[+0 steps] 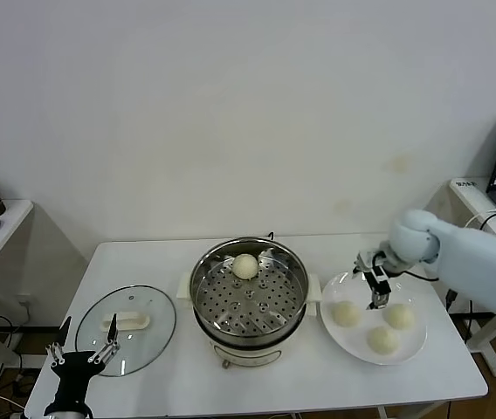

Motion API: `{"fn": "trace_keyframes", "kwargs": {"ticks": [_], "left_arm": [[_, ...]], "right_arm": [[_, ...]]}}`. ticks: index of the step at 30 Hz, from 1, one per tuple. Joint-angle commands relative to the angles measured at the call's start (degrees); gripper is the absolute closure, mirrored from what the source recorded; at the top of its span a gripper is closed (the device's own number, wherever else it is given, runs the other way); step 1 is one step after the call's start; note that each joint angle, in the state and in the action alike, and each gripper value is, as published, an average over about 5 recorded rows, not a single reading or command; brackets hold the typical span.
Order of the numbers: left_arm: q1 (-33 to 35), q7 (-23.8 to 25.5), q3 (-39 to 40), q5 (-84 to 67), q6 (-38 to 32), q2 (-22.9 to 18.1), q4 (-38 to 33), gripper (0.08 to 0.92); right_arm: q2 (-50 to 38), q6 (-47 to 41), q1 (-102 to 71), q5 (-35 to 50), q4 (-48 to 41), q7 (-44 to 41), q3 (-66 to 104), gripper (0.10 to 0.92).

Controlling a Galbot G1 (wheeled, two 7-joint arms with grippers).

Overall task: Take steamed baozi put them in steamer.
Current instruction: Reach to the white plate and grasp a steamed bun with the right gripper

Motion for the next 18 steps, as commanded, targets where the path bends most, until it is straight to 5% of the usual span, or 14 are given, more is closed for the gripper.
{"fn": "trace_keyframes", "kwargs": {"ticks": [1,18], "left_arm": [[0.06,-0.01,-0.23,0.0,-0.16,-0.12,-0.03,0.177],[0.72,-0.08,-0.66,0.06,-0.56,-0.44,-0.29,0.177]], "right_arm": [[1.64,-1.09,-11.1,-3.21,-2.91,1.81,7.04,0.203],[6.27,0.93,-16.05,-7.75,-7.29,3.13,11.56,0.203]]}}
